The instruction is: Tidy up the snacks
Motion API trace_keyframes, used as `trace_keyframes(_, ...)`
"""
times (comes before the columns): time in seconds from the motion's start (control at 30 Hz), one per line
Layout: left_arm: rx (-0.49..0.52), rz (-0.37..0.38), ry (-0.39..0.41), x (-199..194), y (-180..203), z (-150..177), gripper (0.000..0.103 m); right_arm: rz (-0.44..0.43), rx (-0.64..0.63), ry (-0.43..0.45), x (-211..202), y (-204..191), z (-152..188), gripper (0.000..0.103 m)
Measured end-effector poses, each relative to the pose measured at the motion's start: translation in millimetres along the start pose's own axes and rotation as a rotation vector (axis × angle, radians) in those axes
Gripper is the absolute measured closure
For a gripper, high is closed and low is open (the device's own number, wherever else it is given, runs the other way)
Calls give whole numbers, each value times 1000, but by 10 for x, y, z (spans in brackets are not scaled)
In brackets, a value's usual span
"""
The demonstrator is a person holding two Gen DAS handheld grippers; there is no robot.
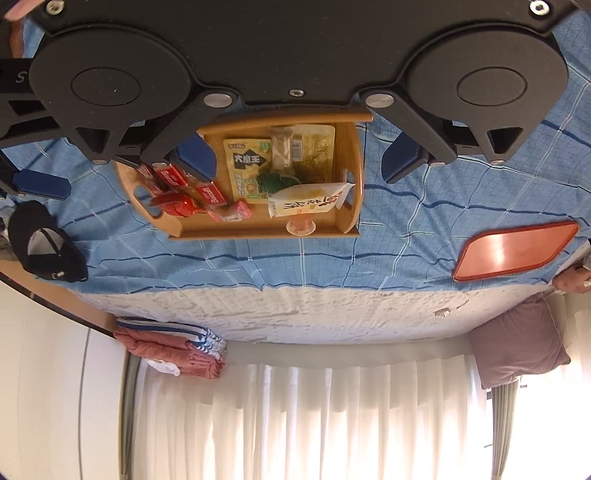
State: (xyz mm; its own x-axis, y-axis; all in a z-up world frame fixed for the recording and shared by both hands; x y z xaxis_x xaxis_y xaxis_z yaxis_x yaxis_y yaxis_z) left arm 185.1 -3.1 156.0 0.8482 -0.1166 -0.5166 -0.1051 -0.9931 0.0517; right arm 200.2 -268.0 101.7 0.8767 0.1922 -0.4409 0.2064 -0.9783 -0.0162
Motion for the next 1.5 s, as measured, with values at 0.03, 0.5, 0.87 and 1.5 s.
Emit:
trace_keyframes(0.03,6,5,9,-100,15,23,6,0,-4,8,-70,-3,19,0)
trace_keyframes(0.5,11,30,55,-1058,112,335,5,2,-17,79,-862,-62,237,0)
trace_keyframes(0.87,33,58,40,-1499,223,805,4,26,4,118,-1291,32,554,0)
trace_keyframes(1.5,-63,-47,-99,-684,-28,1707,3,66,-44,12,-893,-60,1340,0)
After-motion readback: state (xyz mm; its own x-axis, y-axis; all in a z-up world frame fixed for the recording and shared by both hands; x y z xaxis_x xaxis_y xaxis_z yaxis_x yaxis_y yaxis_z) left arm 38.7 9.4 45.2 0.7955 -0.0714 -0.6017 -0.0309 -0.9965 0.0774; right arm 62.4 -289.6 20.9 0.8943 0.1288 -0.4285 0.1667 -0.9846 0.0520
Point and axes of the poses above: each gripper's, at about its wrist camera, not at the fingertips, and x roughly the way its jaws point, y to its right, z to its underside, the point moved 1 cm from there along x, roughly the way its jaws point, and after that the axes turned 5 degrees about z, right-handed, at the moved point
